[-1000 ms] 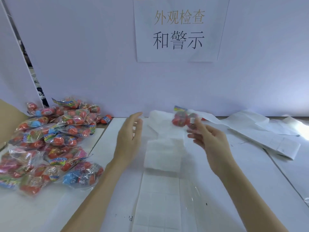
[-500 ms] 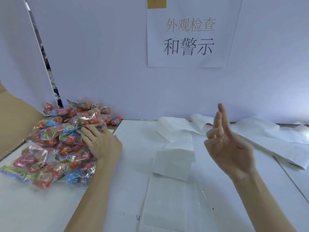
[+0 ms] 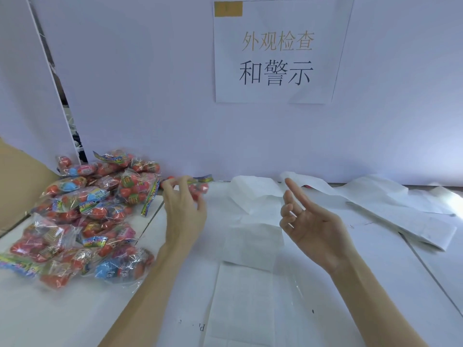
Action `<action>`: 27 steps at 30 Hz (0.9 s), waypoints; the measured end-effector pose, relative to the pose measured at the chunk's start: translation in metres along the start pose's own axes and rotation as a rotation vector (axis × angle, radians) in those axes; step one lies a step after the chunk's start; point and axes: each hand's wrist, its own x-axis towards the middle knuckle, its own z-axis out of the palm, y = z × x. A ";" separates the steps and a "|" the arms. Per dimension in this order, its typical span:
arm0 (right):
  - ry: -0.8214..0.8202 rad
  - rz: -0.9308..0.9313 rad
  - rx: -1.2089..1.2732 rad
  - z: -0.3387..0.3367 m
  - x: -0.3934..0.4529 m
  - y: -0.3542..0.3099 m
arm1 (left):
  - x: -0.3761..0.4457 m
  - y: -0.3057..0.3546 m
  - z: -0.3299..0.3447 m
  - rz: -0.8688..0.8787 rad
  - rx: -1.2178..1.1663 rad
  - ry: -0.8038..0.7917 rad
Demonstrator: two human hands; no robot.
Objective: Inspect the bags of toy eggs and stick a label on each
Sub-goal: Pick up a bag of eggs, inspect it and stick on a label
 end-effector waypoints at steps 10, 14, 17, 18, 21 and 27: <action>0.255 0.075 -0.266 0.008 0.007 0.012 | -0.024 0.047 0.010 0.360 -0.409 -0.094; 0.287 0.028 -0.470 0.010 0.006 0.017 | -0.030 0.053 0.010 0.504 -0.428 -0.212; 0.306 -0.029 -0.548 0.008 0.006 0.019 | -0.034 0.055 0.011 0.355 -0.566 -0.341; 0.289 -0.045 -0.547 0.008 0.006 0.020 | -0.034 0.057 0.011 0.240 -0.661 -0.388; 0.247 -0.074 -0.575 0.009 0.004 0.020 | -0.028 0.060 0.009 -0.197 -0.862 -0.458; 0.325 -0.041 -0.699 0.018 0.004 0.023 | -0.023 0.047 0.008 -0.303 -0.801 -0.440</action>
